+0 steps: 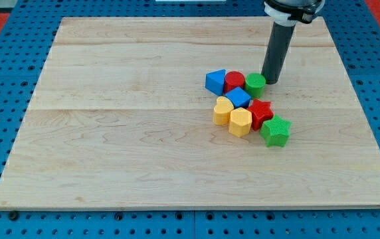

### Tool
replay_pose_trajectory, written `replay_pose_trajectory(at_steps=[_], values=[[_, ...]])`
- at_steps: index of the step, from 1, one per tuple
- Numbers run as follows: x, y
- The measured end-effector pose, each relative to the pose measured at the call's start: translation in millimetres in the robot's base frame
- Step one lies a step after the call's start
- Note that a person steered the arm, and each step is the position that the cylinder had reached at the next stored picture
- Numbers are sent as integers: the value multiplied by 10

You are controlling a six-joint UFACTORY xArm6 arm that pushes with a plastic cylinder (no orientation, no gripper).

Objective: Point at the blue triangle

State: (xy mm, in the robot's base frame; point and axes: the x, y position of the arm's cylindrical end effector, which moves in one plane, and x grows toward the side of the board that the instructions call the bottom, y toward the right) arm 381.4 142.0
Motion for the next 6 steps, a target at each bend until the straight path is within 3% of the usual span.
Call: replay_pose_trajectory(at_steps=[2,3,4,6], values=[[191,0],[-37,38],[-549,29],[-423,-542]])
